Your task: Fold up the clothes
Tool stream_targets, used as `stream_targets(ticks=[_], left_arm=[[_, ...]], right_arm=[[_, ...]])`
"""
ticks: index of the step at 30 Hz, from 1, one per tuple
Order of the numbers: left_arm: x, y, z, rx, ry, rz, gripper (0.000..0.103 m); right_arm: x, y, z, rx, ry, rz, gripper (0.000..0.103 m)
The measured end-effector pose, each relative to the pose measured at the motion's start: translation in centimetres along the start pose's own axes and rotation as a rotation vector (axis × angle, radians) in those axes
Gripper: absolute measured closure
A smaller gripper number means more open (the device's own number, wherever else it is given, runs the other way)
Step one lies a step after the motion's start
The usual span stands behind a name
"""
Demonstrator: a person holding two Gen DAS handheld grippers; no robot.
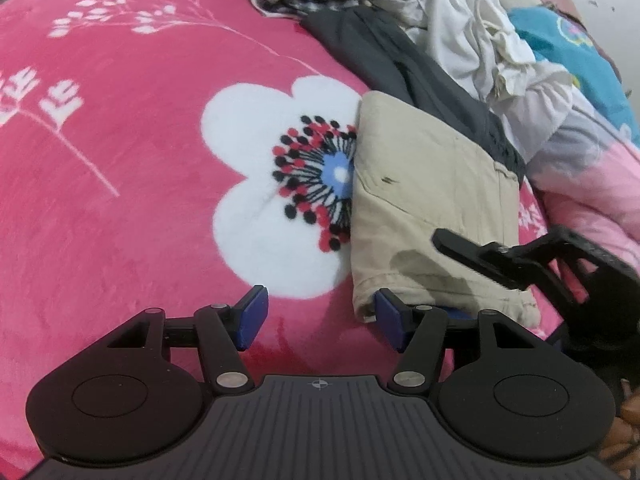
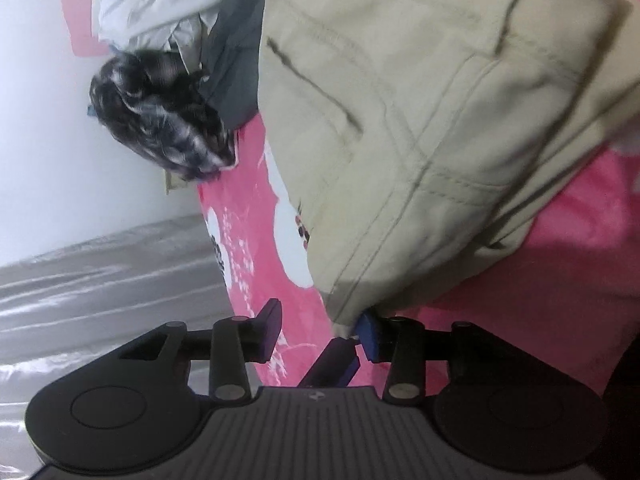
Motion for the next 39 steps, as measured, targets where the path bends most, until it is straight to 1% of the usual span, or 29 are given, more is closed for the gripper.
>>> stream_targets(ticks=[1,4,5,6,8,10,12,13,15,16,17,19,21,23,27,30,31,34,39], left_arm=[[-0.1,0.2,-0.2,0.001,-0.008,-0.015,0.043],[-0.4,1.3,-0.5,0.025,-0.016,-0.086,0.043],[-0.5,1.4,-0.5,0.046,-0.017,-0.096,0.043],[-0.5,1.5,-0.6,0.066,-0.018,-0.107,0.043],[-0.6,1.7,-0.7,0.107,-0.019,-0.127,0.043],[-0.4,1.3,-0.7,0.146,-0.015,-0.099,0.042],[-0.3,0.6,-0.3,0.159,-0.001,-0.061,0.042],[-0.3,0.3,0.0,0.148,0.010,-0.047,0.042],[-0.3,0.0,1.2,0.122,0.057,-0.019,0.042],[-0.3,-0.2,1.8,0.093,0.071,-0.014,0.042],[-0.4,-0.2,2.3,0.071,0.082,-0.017,0.042],[-0.5,0.0,3.2,0.043,0.096,-0.041,0.042],[-0.6,0.4,3.4,0.039,0.100,-0.063,0.042],[-0.6,0.6,3.5,0.040,0.102,-0.078,0.042],[-0.6,0.7,3.6,0.033,0.104,-0.083,0.042],[-0.5,0.7,3.6,0.024,0.106,-0.084,0.042],[-0.5,0.8,3.7,0.024,0.106,-0.086,0.042],[-0.5,0.9,3.7,0.025,0.107,-0.093,0.042],[-0.5,0.9,3.8,0.024,0.107,-0.093,0.042]], right_arm=[[-0.1,-0.1,0.3,0.004,0.008,0.011,0.060],[-0.3,-0.6,1.1,0.015,0.023,0.039,0.069],[-0.2,-0.8,1.1,-0.007,0.009,0.048,0.080],[-0.1,-1.1,1.0,-0.030,-0.005,0.057,0.084],[0.1,-1.5,0.9,-0.074,-0.033,0.075,0.086],[0.3,-2.0,0.8,-0.119,-0.061,0.093,0.088],[0.4,-2.6,0.8,-0.160,-0.086,0.112,0.089],[0.5,-3.1,1.2,-0.162,-0.084,0.129,0.089],[0.5,-3.2,1.2,-0.148,-0.076,0.127,0.089],[0.4,-3.0,1.0,-0.136,-0.070,0.114,0.089],[0.4,-2.8,0.8,-0.124,-0.065,0.102,0.088],[0.3,-2.4,0.3,-0.099,-0.053,0.076,0.084],[0.2,-1.8,-1.2,-0.061,-0.064,0.057,0.067],[0.0,-1.6,-3.5,-0.048,-0.107,0.059,0.064],[-0.7,-2.7,-6.3,-0.024,-0.150,0.128,0.064],[-1.2,-4.2,-6.0,0.005,-0.148,0.180,0.064],[-1.1,-4.6,-5.9,0.010,-0.138,0.220,0.064],[-0.6,-5.1,-5.6,0.003,-0.118,0.286,0.064],[-1.1,-5.7,-5.4,0.013,-0.154,0.303,0.064]])
Point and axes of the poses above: each gripper's, at about its wrist camera, not at the fingertips, and z roughly the way its jaws point, y to its left, x to its underside, the point moved 3 cm from there along z, roughly the way its jaws point, and after that the axes turned 8 degrees about -z, right-handed, at the moved point
